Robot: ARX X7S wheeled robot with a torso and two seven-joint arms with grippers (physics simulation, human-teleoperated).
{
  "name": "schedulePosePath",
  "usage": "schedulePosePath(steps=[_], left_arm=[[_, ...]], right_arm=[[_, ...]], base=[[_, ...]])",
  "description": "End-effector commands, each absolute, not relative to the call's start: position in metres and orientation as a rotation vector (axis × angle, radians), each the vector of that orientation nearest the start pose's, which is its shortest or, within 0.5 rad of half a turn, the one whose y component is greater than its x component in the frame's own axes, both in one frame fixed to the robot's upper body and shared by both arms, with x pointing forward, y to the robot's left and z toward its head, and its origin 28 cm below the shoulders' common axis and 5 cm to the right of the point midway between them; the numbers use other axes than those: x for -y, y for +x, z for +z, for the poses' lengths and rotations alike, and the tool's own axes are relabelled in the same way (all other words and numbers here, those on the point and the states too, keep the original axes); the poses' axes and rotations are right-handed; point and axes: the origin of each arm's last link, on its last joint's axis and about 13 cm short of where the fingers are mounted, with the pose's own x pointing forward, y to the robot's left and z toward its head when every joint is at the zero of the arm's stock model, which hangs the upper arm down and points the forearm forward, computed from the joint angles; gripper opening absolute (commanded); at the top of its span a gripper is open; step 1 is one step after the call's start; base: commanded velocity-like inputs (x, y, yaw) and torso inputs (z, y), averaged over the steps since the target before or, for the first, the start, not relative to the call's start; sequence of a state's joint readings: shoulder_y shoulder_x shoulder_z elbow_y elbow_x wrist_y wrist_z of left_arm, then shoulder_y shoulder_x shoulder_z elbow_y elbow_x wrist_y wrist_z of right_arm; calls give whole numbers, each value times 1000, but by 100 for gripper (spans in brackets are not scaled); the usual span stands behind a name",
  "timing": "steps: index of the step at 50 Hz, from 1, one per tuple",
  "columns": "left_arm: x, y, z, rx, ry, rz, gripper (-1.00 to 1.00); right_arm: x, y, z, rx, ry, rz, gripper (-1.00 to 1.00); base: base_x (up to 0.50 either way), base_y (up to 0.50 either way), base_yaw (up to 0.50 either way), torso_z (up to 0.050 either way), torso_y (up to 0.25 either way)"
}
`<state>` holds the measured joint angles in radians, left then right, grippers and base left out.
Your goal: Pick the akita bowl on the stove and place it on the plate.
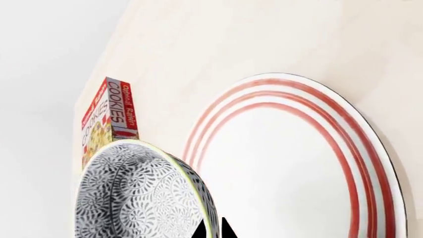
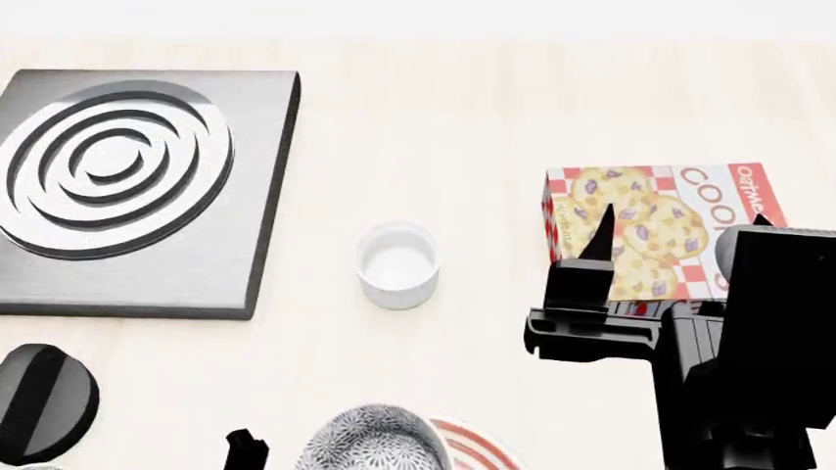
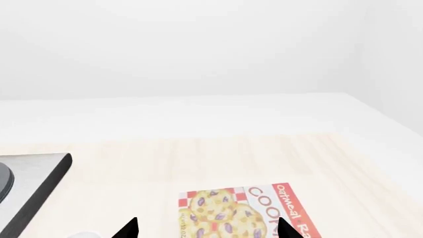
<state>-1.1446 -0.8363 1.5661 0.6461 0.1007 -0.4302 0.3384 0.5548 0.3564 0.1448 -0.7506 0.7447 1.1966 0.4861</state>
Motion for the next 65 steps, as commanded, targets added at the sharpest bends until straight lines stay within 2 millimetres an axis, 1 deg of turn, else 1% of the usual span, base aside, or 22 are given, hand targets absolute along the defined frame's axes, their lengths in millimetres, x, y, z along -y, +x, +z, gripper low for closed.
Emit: schedulePosePath(steps=[1,16,40,46,65], left_arm=[[-189,232,187,314,1415,-1219,-100],[-184,228,183,321,1389,-1233,-100],[-183,228,169,285,1370,-1238,-100],[-183,227,162,273,1363,-1250,-100],[-182,225,155,271,1336,-1258,-100]], right_arm=[[137,227,216,90,29,-84,100],[137,227,216,90,29,-84,100],[137,227,216,90,29,-84,100],[137,227,216,89,29,-84,100],[137,227,216,89,29,-84,100]], base=[[0,0,0,0,0],[0,0,0,0,1],[0,0,0,0,0],[0,0,0,0,0],[0,0,0,0,0]])
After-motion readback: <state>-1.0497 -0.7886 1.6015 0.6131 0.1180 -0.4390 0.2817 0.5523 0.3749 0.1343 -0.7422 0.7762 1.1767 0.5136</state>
